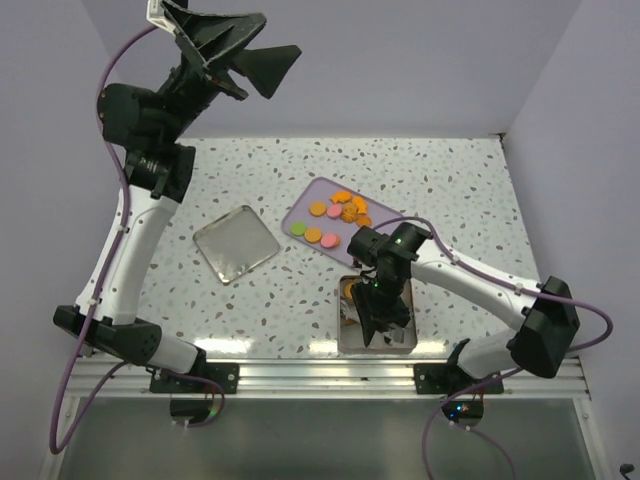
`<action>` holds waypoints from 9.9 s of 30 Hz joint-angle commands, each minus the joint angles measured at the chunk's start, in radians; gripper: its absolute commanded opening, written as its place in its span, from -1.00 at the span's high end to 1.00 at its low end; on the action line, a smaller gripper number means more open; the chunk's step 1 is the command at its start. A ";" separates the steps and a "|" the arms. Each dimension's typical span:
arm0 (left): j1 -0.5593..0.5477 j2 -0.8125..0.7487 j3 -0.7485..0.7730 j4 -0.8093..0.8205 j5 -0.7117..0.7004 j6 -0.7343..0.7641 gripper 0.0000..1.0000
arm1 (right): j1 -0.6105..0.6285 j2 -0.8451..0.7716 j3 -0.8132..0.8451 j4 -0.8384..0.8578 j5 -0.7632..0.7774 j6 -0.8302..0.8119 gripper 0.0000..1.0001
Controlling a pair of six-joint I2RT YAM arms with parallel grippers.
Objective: Pack the cookies
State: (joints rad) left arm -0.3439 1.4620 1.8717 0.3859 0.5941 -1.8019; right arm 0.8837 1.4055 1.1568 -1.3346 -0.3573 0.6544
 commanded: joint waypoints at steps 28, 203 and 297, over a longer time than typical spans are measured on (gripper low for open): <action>0.066 0.017 -0.013 0.180 -0.059 -0.146 -1.00 | -0.040 0.145 0.305 -0.130 0.034 -0.121 -0.01; 0.218 -0.466 -0.908 -0.665 0.250 0.734 -0.52 | -0.304 0.619 0.613 0.065 -0.033 -0.164 0.57; 0.218 -0.436 -0.959 -0.731 0.139 0.849 -0.42 | -0.222 -0.019 0.282 -0.242 0.289 -0.180 0.10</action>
State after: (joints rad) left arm -0.1310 1.0351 0.9047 -0.3710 0.7021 -0.9756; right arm 0.6868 1.3636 1.3769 -1.3468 -0.1833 0.5110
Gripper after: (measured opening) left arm 0.712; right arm 0.448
